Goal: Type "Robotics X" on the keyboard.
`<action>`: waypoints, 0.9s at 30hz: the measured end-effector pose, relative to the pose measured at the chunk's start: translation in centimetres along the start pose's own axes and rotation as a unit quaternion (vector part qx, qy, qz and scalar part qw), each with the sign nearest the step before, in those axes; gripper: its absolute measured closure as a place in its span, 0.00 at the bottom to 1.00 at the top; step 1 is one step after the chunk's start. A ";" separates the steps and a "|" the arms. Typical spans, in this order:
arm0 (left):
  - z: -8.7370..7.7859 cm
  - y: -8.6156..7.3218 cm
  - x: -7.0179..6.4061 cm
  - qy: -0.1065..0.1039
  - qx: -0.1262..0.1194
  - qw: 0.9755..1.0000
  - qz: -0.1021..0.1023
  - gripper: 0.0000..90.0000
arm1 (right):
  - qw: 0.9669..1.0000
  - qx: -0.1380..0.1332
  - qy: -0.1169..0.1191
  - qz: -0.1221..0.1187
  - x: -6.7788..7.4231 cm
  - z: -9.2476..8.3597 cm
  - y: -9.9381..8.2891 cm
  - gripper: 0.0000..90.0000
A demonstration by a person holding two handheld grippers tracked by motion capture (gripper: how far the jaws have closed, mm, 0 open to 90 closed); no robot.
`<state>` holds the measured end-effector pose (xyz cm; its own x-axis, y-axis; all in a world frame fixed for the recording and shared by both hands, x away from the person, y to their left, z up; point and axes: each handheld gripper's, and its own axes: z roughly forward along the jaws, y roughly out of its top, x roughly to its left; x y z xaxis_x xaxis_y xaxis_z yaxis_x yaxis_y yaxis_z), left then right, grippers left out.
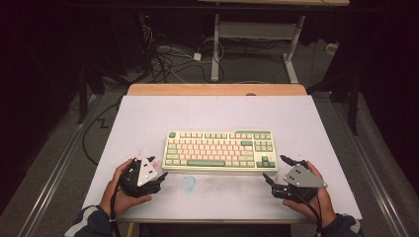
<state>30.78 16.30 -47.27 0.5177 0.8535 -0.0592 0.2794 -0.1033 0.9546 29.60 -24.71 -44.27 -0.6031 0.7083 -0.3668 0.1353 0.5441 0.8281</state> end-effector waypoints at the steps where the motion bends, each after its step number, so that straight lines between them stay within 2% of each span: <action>1: 0.1 0.2 -0.1 -0.001 0.001 1.000 0.003 0.39 | 1.000 0.000 0.002 -0.001 0.0 0.0 0.0 0.27; 4: 0.7 0.8 -0.2 -0.007 0.004 1.000 0.000 0.43 | 1.000 0.007 0.003 -0.003 0.2 0.2 0.0 0.27; 5: 0.9 1.1 -0.3 -0.005 0.007 1.000 0.000 0.50 | 1.000 0.008 0.007 -0.003 0.3 0.4 0.1 0.26; 7: 1.4 1.6 -0.4 -0.004 0.007 1.000 -0.003 0.51 | 1.000 0.010 0.006 -0.006 0.3 0.4 0.1 0.26; 8: 1.5 1.8 -0.4 -0.006 0.007 1.000 -0.004 0.58 | 1.000 0.011 0.007 -0.006 0.5 0.6 0.1 0.26; 11: 1.9 2.5 -0.7 -0.016 0.009 1.000 -0.003 0.64 | 1.000 0.012 0.009 -0.011 0.6 0.7 0.2 0.26; 12: 2.0 2.6 -0.9 -0.022 0.013 1.000 0.004 0.68 | 1.000 0.013 0.010 -0.011 0.7 0.7 0.2 0.26; 13: 2.2 2.8 -1.0 -0.022 0.016 1.000 0.010 0.77 | 1.000 0.014 0.013 -0.014 0.9 0.8 0.2 0.26; 16: 2.7 3.3 -1.5 -0.037 0.029 0.999 0.015 0.87 | 0.999 0.019 0.012 -0.025 1.1 0.9 0.1 0.26; 19: 3.5 3.8 -1.9 -0.045 0.037 0.998 0.018 0.91 | 0.999 0.021 0.012 -0.025 1.1 1.0 0.1 0.26; 21: 4.0 4.1 -2.2 -0.048 0.042 0.998 0.023 0.97 | 0.999 0.024 0.015 -0.026 1.2 1.1 0.1 0.26; 27: 5.9 5.0 -3.0 -0.065 0.053 0.996 0.024 0.97 | 0.999 0.030 0.018 -0.028 1.2 1.3 0.0 0.26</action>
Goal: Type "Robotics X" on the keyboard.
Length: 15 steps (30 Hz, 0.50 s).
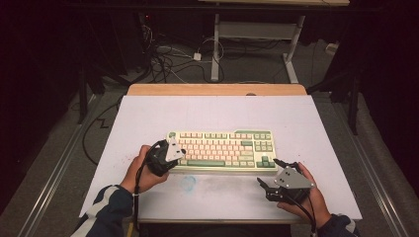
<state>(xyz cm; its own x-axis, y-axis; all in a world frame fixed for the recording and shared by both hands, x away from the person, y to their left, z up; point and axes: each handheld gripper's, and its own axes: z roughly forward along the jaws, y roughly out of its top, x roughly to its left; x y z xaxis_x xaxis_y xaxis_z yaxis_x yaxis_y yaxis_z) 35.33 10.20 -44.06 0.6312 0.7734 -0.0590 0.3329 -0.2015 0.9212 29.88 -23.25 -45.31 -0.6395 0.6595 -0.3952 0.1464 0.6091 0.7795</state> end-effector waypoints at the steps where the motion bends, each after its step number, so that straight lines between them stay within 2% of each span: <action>1: 0.4 0.1 -0.1 -0.001 0.000 1.000 0.000 0.97 | 1.000 0.004 0.001 -0.001 0.0 0.1 0.0 0.26; 7: 2.6 1.0 -0.4 -0.006 0.011 1.000 -0.003 0.97 | 1.000 0.006 0.005 -0.005 0.1 0.2 -0.1 0.26; 15: 5.5 1.3 -1.0 -0.011 0.023 1.000 -0.004 0.97 | 1.000 0.013 0.010 -0.007 0.2 0.4 -0.2 0.26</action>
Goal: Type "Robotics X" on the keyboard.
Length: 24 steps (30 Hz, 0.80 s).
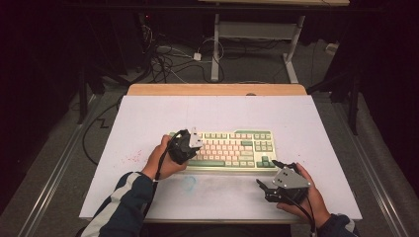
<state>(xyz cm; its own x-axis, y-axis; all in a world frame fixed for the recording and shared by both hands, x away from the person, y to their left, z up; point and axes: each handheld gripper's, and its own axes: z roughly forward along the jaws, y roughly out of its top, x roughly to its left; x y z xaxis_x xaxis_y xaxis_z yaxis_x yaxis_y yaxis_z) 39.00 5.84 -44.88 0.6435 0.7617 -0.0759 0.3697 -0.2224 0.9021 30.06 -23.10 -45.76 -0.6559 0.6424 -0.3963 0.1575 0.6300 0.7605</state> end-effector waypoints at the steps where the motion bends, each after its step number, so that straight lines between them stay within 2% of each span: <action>1: 0.3 0.0 0.0 -0.001 0.003 1.000 0.000 0.97 | 1.000 0.001 0.000 0.000 0.0 0.0 0.0 0.26; 10: 2.5 -0.3 -0.2 0.006 0.018 1.000 -0.003 0.97 | 1.000 0.005 -0.002 -0.001 -0.1 0.1 -0.1 0.26; 14: 2.7 -0.4 0.0 0.012 0.018 1.000 -0.004 0.96 | 1.000 0.004 0.000 0.001 -0.1 0.1 -0.1 0.26; 18: 3.0 -0.5 0.1 0.016 0.021 1.000 -0.007 0.97 | 1.000 0.010 0.004 -0.008 0.1 0.3 -0.1 0.26; 20: 3.2 -0.7 0.1 0.015 0.031 0.999 -0.005 0.97 | 1.000 0.012 0.005 -0.010 0.1 0.3 -0.2 0.26; 24: 3.0 -0.6 0.1 0.017 0.021 1.000 -0.004 0.96 | 1.000 0.012 0.004 -0.007 0.1 0.3 -0.2 0.26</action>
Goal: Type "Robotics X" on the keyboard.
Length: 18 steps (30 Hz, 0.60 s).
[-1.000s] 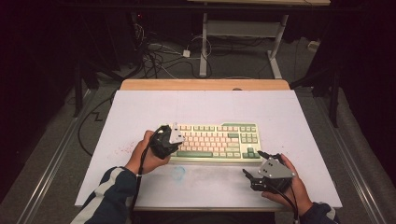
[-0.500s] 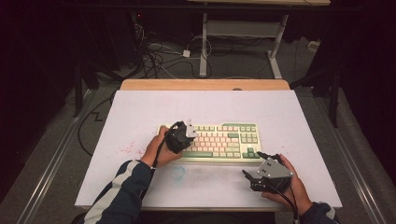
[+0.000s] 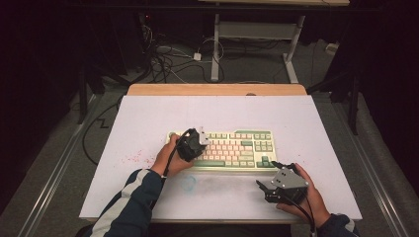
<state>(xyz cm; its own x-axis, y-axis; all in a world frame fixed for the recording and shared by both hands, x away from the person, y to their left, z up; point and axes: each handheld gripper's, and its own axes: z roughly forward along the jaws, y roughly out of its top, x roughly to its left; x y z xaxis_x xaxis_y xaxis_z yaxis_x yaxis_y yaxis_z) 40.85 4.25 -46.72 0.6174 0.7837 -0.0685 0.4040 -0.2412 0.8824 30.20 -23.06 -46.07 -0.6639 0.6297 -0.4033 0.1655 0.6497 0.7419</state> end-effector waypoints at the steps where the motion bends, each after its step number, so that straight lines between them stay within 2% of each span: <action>1: -0.2 0.2 0.0 -0.001 -0.005 1.000 -0.003 0.96 | 1.000 -0.001 -0.002 -0.001 0.0 -0.1 0.0 0.26; 7: -1.5 0.7 0.0 -0.006 -0.029 1.000 0.005 0.92 | 1.000 -0.002 -0.005 0.004 -0.1 -0.2 0.0 0.26; 11: -2.5 1.1 0.0 -0.016 -0.047 0.999 0.005 0.83 | 1.000 -0.005 -0.005 0.003 -0.2 -0.3 0.1 0.26; 14: -3.0 1.2 -0.2 -0.020 -0.061 0.998 0.009 0.68 | 1.000 -0.004 -0.007 0.004 -0.3 -0.3 0.0 0.26; 15: -3.2 1.3 -0.2 -0.019 -0.063 0.998 0.011 0.68 | 1.000 -0.004 -0.007 0.004 -0.3 -0.3 0.0 0.26; 18: -3.9 1.3 -0.3 -0.023 -0.079 0.996 0.012 0.52 | 1.000 -0.004 -0.008 0.004 -0.4 -0.3 -0.1 0.26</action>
<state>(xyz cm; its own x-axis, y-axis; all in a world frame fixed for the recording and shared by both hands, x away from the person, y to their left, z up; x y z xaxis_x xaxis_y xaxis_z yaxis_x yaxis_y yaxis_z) 38.55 5.90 -43.73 0.6577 0.7505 -0.0644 0.2789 -0.1632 0.9463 30.20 -23.48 -45.78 -0.6513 0.6415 -0.4053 0.1643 0.6407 0.7500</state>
